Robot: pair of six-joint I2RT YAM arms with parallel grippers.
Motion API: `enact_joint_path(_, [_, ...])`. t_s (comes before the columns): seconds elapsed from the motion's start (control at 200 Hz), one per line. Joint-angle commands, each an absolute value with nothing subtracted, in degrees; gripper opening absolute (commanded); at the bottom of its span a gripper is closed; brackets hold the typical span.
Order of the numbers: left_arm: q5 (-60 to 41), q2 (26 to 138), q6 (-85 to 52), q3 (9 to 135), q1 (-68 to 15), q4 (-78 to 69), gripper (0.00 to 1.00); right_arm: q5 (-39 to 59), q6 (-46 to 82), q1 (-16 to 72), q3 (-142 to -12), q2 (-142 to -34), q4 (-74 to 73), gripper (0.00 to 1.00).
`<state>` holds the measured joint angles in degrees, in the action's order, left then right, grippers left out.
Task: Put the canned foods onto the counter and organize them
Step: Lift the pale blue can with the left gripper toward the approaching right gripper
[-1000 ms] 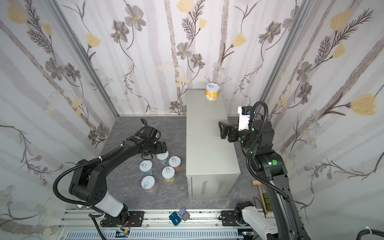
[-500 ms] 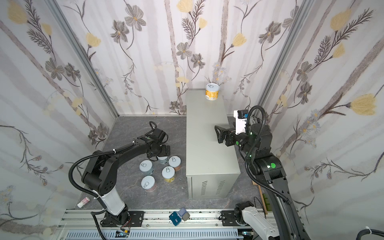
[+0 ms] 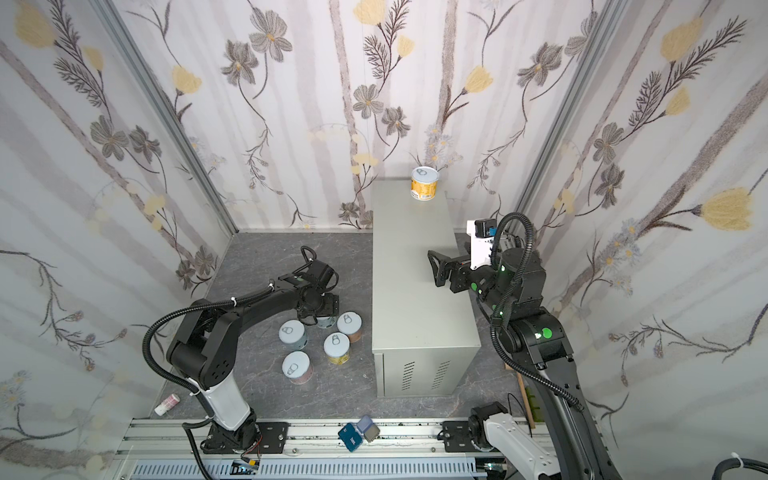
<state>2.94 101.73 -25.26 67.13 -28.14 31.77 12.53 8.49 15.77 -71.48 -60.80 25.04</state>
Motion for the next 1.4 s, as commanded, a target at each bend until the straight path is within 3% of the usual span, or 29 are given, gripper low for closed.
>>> enact_joint_path(0.0, [4.61, 100.74, -24.89, 67.04, -28.13, 31.54, 0.82, 13.96, 8.35, 16.16, -71.68, -60.99, 22.45, 1.00])
enact_joint_path(0.175, [4.67, 98.85, -23.35, 67.87, -28.09, 33.07, 0.69, 20.02, 6.22, 17.54, -70.65, -60.58, 20.67, 1.00])
enact_joint_path(0.515, [4.48, 94.61, -20.08, 72.20, -28.12, 39.04, 0.65, 23.35, 4.02, 20.57, -69.85, -59.76, 18.15, 1.00])
enact_joint_path(0.694, [3.31, 90.42, -16.16, 78.81, -28.14, 45.33, 0.58, 26.52, 0.76, 24.10, -69.34, -60.00, 18.54, 1.00])
enact_joint_path(1.049, [-5.65, 82.53, -10.18, 96.56, -28.04, 57.81, 0.54, 23.57, -5.21, 36.67, -70.94, -63.49, 19.31, 1.00])
enact_joint_path(1.394, [-21.96, 76.68, -8.26, 108.26, -27.89, 61.78, 0.53, 9.44, -12.17, 53.15, -74.46, -68.62, 17.20, 1.00])
